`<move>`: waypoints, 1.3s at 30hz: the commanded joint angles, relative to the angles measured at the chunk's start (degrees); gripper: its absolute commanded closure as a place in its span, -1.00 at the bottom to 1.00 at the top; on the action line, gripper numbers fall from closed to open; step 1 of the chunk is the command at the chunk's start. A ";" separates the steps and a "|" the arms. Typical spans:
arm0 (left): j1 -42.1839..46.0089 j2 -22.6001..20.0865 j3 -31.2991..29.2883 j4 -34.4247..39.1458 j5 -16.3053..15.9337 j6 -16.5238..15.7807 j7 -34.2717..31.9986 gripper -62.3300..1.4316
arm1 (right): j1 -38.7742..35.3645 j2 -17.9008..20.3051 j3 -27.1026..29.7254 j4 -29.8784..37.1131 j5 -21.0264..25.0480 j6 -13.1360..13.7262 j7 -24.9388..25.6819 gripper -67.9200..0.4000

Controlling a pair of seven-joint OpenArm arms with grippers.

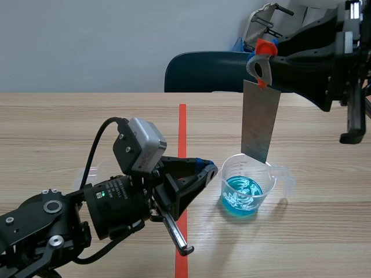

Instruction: Do the redox reaction experiment

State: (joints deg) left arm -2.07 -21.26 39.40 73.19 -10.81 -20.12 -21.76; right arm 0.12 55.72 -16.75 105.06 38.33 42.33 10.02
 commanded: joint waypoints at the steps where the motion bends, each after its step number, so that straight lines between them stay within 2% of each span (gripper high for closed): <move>1: -0.22 0.96 -0.09 1.31 -0.61 -0.07 -0.50 0.83 | 0.81 0.61 0.57 0.57 0.87 0.39 0.63 0.97; 7: -0.70 3.93 -0.09 1.20 -0.61 0.13 2.34 0.83 | 0.81 0.61 0.57 0.57 0.87 0.39 0.63 0.97; 11: -1.03 5.22 -0.09 1.16 -0.59 1.44 2.58 0.83 | 0.81 0.61 0.57 0.57 0.87 0.39 0.63 0.97; 28: -1.14 5.53 -0.09 1.16 -0.52 2.01 3.45 0.81 | 0.83 0.61 0.57 0.57 0.85 0.39 0.63 0.97; 30: -1.14 5.51 -0.09 1.16 -0.28 2.01 3.45 0.64 | 0.83 0.61 0.57 0.57 0.85 0.39 0.63 0.97; 37: -1.14 5.51 -0.09 1.16 -0.15 1.14 3.21 -0.44 | 0.83 0.61 0.57 0.57 0.85 0.39 0.61 0.97; 38: -1.14 5.49 -0.09 1.16 -0.11 1.16 3.19 -0.64 | 0.83 0.61 0.57 0.57 0.85 0.39 0.61 0.97; 39: -1.14 5.49 -0.22 1.16 -0.24 2.49 3.32 -0.83 | 0.83 0.61 0.57 0.57 0.83 0.39 0.59 0.97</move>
State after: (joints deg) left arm -2.87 -16.05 39.35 73.21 -10.55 -18.50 -17.78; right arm 0.12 55.72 -16.75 105.06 38.33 42.33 10.00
